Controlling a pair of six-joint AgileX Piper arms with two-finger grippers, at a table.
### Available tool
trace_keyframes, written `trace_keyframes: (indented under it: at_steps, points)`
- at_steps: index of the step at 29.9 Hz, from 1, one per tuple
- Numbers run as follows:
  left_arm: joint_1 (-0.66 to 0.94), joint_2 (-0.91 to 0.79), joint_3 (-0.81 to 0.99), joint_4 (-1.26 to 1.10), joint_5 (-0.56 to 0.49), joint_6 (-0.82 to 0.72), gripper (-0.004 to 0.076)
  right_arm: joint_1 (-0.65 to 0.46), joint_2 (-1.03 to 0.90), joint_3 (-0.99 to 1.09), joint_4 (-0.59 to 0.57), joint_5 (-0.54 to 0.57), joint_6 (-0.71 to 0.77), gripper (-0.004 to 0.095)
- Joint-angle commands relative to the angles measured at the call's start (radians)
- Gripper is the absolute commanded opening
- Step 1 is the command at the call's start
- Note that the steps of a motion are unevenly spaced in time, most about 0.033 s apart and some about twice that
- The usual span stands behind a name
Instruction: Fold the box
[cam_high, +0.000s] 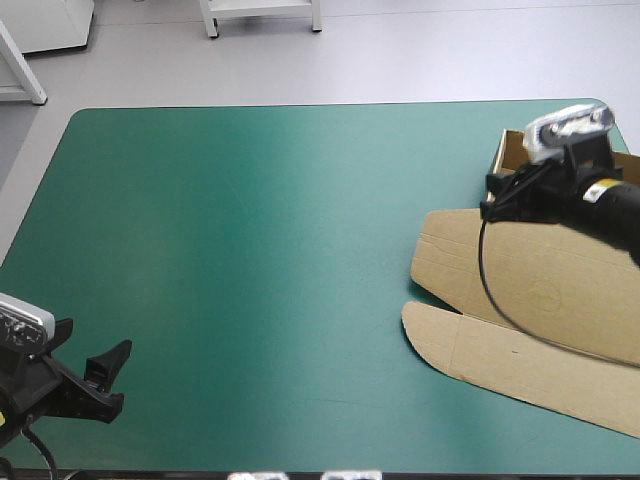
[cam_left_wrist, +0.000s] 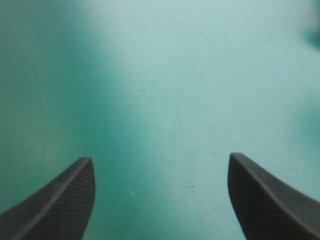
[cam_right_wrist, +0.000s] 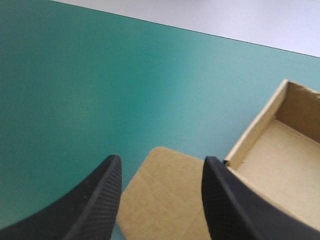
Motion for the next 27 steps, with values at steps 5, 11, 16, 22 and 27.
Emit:
trace_keyframes:
  at_steps: [5, 11, 16, 22, 27]
  points:
    - [-0.005, -0.108, 0.101, 0.002, -0.139, -0.006, 0.0528, 0.202, -0.315, 0.367, 0.008, -0.199, -0.011, 0.0360]
    - [-0.005, -0.234, 0.216, -0.015, -0.188, -0.002, 0.0487, 0.250, -0.510, 0.545, 0.026, -0.160, 0.040, 0.0278]
    - [-0.005, -0.325, 0.313, -0.099, -0.223, 0.054, 0.0479, 0.250, -0.669, 0.651, 0.018, -0.110, 0.038, 0.0125]
    - [-0.005, -0.375, 0.424, -0.146, -0.279, 0.061, 0.0478, 0.250, -0.854, 0.777, 0.026, -0.062, 0.041, -0.0017]
    - [-0.005, -0.375, 0.492, -0.154, -0.316, 0.061, 0.0475, 0.250, -0.977, 0.829, 0.012, -0.101, 0.028, -0.0019]
